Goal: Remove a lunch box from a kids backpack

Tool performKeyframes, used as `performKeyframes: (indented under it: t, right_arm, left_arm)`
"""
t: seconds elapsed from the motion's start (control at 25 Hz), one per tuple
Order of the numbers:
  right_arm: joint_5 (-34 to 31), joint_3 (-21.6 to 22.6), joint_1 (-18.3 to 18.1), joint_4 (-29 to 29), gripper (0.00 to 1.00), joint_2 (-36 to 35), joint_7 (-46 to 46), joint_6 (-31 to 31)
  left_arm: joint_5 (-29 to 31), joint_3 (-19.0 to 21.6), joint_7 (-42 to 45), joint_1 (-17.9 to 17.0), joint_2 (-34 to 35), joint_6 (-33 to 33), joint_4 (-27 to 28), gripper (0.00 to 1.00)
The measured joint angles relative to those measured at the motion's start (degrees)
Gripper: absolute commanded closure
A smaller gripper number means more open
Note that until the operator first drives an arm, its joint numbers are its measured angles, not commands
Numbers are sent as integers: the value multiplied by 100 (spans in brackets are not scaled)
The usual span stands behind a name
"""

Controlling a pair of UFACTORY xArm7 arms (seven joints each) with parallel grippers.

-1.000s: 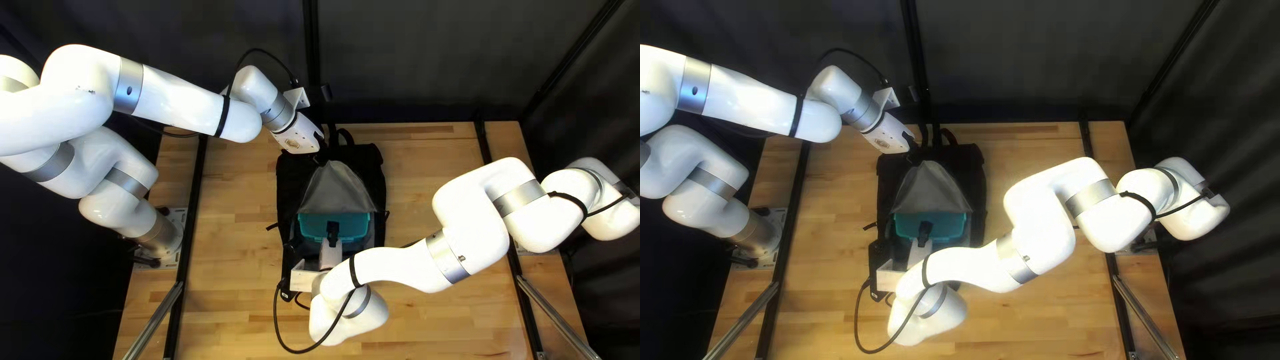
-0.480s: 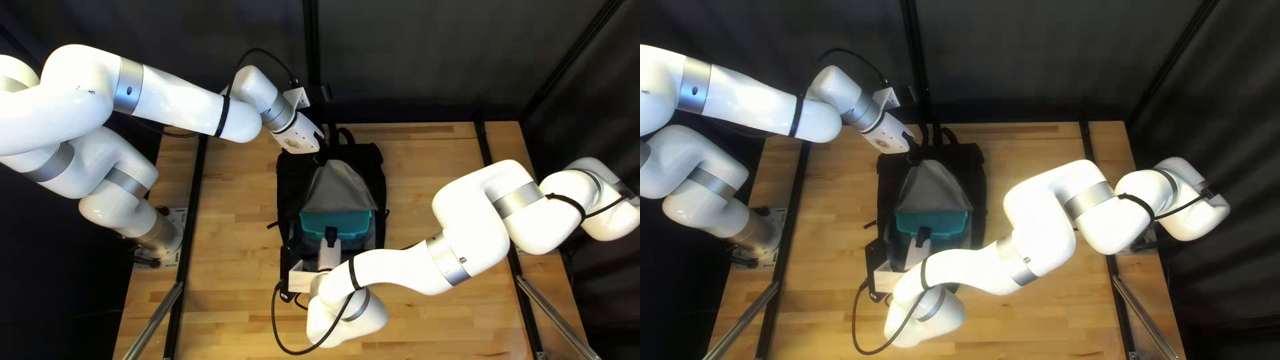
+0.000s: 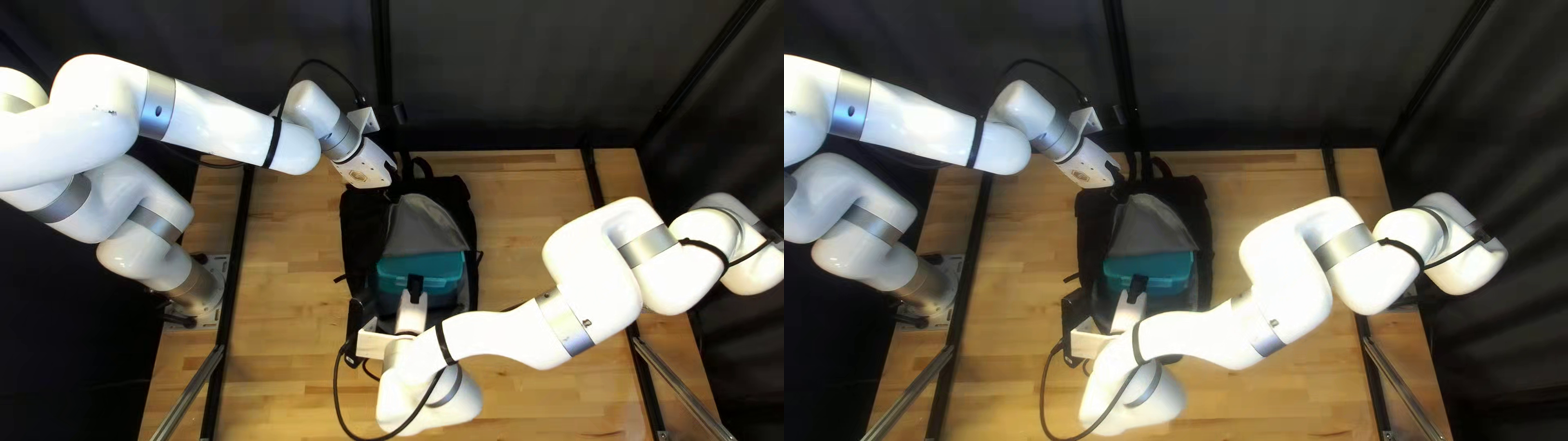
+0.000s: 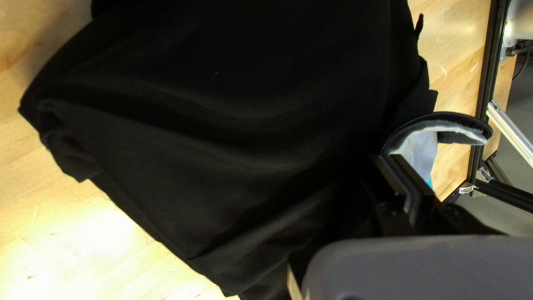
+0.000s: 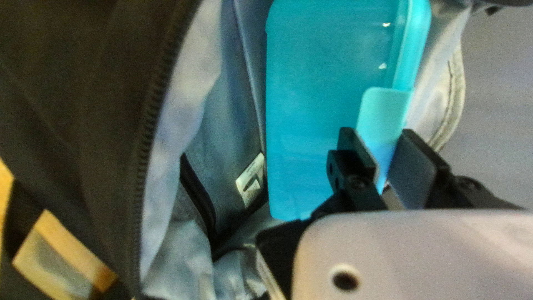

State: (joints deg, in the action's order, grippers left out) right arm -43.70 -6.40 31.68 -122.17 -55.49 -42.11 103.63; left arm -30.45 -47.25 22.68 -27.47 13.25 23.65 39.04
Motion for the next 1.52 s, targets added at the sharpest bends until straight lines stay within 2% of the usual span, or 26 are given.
performKeyframes:
  t: [0.16, 0.36, 0.48, 0.56, 0.64, 0.72, 0.92, 1.04, 1.24, 1.52]
  right_arm:
    - [18, -28, 73, -744, 100, -368, 175, 349]
    - [41, -51, 162, -1358, 99, -660, 299, 671]
    - [51, -69, 215, -1596, 99, -765, 355, 861]
    - [57, -69, 239, -1533, 100, -709, 312, 894]
    - [70, -40, 253, -1114, 100, -468, 185, 851]
    - [89, 14, 252, -432, 100, -20, 4, 685]
    - [171, 185, 177, 1439, 100, 1410, -436, -141]
    - [243, 253, 102, 2226, 100, 2114, -654, -619]
    - [326, 309, 83, 2793, 100, 2669, -889, -924]
    - [338, 323, 149, 2942, 100, 2890, -1033, -854]
  left_arm:
    - [0, 0, 0, 0, 0, 0, 0, 100]
    - [0, 0, 0, 0, 0, 0, 0, 100]
    - [0, 0, 0, 0, 0, 0, 0, 100]
    - [0, 0, 0, 0, 0, 0, 0, 100]
    - [0, 0, 0, 0, 0, 0, 0, 100]
    - [0, 0, 0, 0, 0, 0, 0, 100]
    - [0, 0, 0, 0, 0, 0, 0, 100]
    - [0, 0, 0, 0, 0, 0, 0, 100]
    - [0, 0, 0, 0, 0, 0, 0, 100]
    - [0, 0, 0, 0, 0, 0, 0, 100]
